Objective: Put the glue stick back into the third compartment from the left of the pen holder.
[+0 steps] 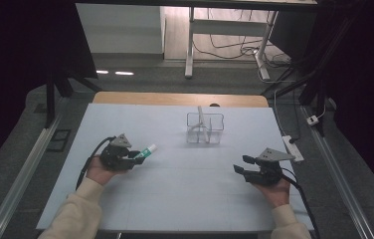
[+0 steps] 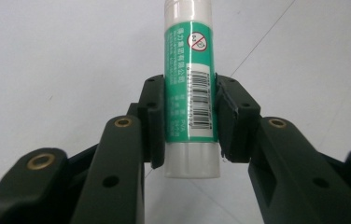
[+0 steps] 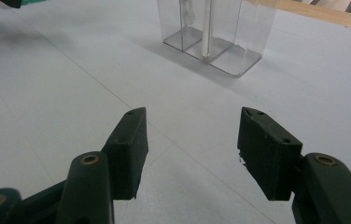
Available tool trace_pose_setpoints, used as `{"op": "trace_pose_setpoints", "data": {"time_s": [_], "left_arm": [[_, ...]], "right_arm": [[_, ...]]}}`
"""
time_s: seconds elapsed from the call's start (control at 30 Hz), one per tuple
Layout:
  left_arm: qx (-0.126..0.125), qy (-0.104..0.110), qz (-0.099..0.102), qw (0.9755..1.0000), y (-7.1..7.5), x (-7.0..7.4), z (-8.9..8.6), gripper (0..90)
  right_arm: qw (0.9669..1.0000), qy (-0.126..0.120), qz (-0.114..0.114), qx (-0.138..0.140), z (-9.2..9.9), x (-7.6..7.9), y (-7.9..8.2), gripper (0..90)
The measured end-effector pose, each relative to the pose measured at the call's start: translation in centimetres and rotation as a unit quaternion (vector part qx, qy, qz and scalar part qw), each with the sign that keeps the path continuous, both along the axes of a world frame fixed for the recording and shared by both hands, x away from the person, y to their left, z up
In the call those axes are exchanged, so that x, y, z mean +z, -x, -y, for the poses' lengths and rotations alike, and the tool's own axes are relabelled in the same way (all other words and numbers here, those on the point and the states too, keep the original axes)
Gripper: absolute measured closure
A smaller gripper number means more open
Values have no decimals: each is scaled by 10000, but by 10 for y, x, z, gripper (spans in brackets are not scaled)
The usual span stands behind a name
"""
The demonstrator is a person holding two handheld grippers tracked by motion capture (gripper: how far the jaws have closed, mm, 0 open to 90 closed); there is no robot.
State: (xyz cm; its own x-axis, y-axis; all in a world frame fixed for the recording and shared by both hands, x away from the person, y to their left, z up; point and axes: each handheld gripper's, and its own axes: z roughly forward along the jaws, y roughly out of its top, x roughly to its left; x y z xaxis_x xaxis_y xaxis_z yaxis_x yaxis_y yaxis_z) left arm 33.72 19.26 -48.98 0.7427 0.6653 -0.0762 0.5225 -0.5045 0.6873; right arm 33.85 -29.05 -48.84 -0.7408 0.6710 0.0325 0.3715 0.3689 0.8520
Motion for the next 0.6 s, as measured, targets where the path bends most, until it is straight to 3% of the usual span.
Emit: {"op": "trace_pose_setpoints", "data": {"time_s": [0.6], "left_arm": [[-179, 485, 241, 9984, 9, 8, 8, 653]], "right_arm": [[9999, -34, -17, 100, -8, -1, 1, 422]]}}
